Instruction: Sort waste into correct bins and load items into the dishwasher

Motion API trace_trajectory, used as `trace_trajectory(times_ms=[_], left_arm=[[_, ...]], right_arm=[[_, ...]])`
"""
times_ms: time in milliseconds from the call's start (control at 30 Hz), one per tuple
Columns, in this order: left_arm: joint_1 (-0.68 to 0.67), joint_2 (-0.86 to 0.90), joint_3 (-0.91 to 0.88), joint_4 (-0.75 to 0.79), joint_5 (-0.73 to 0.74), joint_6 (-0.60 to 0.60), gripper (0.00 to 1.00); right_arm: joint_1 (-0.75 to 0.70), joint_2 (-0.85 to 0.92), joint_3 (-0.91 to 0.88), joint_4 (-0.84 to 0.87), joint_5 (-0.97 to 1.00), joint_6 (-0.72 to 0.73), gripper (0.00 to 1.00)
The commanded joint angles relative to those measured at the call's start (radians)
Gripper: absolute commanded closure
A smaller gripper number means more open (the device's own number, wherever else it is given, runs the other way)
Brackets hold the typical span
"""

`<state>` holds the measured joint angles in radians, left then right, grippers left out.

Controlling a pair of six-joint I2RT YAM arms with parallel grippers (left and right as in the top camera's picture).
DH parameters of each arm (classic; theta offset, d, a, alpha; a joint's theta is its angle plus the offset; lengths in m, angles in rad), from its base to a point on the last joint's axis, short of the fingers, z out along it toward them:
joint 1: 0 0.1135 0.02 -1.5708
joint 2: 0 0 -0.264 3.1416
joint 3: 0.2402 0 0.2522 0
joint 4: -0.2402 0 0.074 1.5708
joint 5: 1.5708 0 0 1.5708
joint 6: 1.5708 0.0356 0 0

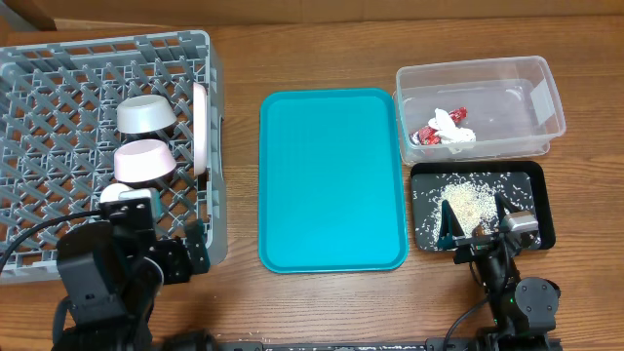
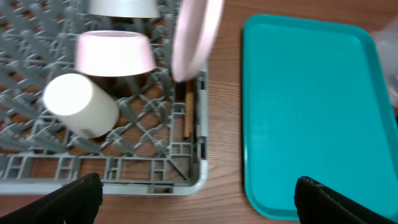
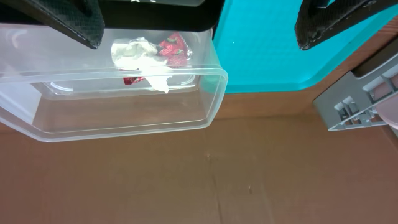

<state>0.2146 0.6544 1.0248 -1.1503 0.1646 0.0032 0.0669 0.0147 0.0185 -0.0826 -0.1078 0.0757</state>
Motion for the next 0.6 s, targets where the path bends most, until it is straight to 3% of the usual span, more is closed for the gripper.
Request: trace_trajectory(times_ms=[0,100,233,400,567], left_arm=[[-0.076,-0.043,-0.004,-0.016,0.006,0.023,0.00],[-0.137,-0.091,-0.051,0.042,-0.027,0.035,0.00],[-0.221,-0.198,-0.251,0.295,-0.032,0.031,0.00],[-0.274,-0.356,-0.565,0.652,-0.034,-0.083,0.00],[-0.307,-0.502,-0.814,0.966,-0.034,-0.089,0.00]], right_arm=[[0.006,-0.012,-0.010,0.007,-0.005,0.003,0.00],[0.006,-0.012,-0.010,0.007,-0.005,0.003,0.00],[0.006,-0.012,-0.010,0.007,-0.005,0.003,0.00],[0.006,-0.012,-0.010,0.007,-0.005,0.003,0.00],[0.006,-0.012,-0.010,0.007,-0.005,0.003,0.00]])
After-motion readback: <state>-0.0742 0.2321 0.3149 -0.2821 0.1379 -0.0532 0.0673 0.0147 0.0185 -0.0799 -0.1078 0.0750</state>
